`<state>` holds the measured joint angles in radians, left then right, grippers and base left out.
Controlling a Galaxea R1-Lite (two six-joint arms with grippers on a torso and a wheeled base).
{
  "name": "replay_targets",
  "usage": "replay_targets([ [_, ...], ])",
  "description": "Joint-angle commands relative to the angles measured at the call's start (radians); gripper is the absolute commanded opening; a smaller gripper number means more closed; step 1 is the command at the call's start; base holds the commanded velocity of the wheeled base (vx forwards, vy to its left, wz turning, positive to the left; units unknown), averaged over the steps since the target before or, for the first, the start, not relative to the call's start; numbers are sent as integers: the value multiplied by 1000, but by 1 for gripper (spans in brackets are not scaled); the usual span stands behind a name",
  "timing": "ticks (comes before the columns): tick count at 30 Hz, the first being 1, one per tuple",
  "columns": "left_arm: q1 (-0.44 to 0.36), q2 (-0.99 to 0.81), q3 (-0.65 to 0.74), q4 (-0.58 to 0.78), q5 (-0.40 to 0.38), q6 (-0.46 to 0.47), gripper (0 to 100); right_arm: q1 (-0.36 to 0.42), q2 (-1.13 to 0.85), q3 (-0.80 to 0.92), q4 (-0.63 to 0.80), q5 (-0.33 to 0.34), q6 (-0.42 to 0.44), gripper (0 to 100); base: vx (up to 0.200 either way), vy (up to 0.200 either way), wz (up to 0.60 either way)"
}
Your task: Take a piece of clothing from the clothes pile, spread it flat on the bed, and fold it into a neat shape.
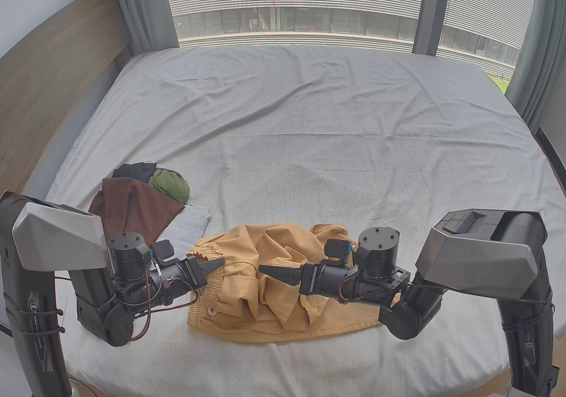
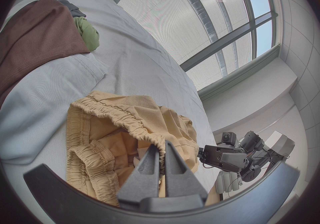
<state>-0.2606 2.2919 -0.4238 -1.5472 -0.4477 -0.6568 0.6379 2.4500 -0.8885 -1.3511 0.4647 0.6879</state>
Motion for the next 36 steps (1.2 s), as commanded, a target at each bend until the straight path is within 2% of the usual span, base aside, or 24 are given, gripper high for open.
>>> replay_targets([
  [1,-2,-2,0,-1,0,0,0,9,23,-47,15,0,-1,100,0,0,0],
  [7,-2,-5,0,-1,0,0,0,11,49,-82,29,-3,-1,100,0,0,0],
  [8,-2,-5,0,-1,0,0,0,11,50,-84,29,-3,-1,0,0,0,0],
  [27,-2,1,0,-1,-9,-1,0,11,49,-78,3,-17,-1,0,0,0,0],
  [28,0,-2,0,-1,-9,-1,100,11,49,-78,3,-17,-1,0,0,0,0],
  [36,0,-12,34,-1,-11,-7,100,11,44,-78,4,-17,-2,0,0,0,0],
])
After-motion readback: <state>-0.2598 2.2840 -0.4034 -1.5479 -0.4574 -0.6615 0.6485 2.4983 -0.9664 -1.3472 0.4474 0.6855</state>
